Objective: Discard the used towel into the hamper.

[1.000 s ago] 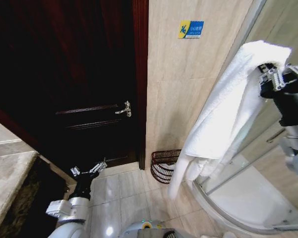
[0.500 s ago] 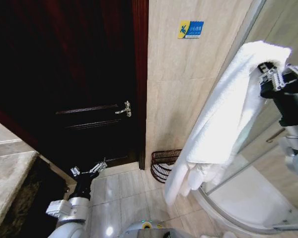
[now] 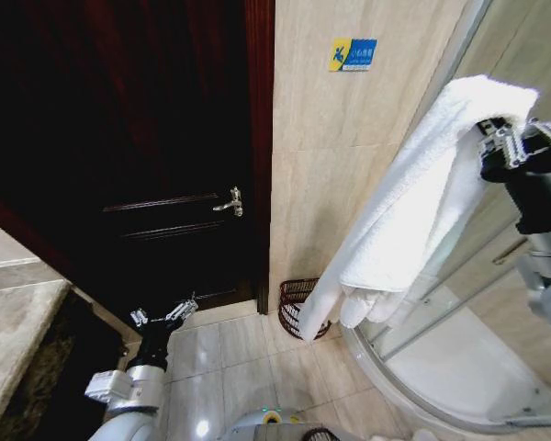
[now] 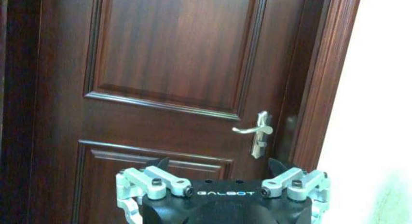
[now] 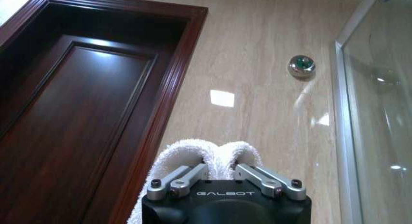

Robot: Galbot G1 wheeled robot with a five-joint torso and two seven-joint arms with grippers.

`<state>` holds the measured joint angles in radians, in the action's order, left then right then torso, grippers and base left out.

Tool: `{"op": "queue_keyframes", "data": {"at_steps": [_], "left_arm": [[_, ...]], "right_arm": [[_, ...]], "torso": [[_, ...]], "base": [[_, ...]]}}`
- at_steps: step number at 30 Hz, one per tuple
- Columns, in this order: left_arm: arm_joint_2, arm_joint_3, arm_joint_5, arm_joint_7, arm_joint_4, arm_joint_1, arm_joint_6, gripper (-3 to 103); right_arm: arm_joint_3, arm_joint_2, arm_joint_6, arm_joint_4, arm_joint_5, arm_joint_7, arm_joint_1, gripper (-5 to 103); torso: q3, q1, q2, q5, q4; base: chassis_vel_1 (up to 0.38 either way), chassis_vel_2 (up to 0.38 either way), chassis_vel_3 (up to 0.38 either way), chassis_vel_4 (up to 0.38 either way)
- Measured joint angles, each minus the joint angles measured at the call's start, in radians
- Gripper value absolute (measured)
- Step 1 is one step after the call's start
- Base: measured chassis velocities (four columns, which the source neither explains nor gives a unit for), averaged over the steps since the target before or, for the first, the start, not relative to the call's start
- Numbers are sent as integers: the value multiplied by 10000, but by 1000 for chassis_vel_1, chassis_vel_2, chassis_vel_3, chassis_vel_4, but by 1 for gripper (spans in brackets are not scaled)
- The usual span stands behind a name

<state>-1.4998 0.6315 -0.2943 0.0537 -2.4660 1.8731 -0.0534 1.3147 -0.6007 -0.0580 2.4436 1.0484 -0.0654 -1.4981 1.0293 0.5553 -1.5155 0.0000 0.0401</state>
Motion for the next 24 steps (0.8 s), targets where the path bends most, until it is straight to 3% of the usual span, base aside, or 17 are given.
{"op": "queue_keyframes", "data": {"at_steps": [24], "left_arm": [[0,0,0,0,0,0,0,100]], "right_arm": [[0,-1,0,1,0,0,0,5]], "torso": [[-3,-7,-1,0,-2]], "base": [[-13,10,12,-14]]}}
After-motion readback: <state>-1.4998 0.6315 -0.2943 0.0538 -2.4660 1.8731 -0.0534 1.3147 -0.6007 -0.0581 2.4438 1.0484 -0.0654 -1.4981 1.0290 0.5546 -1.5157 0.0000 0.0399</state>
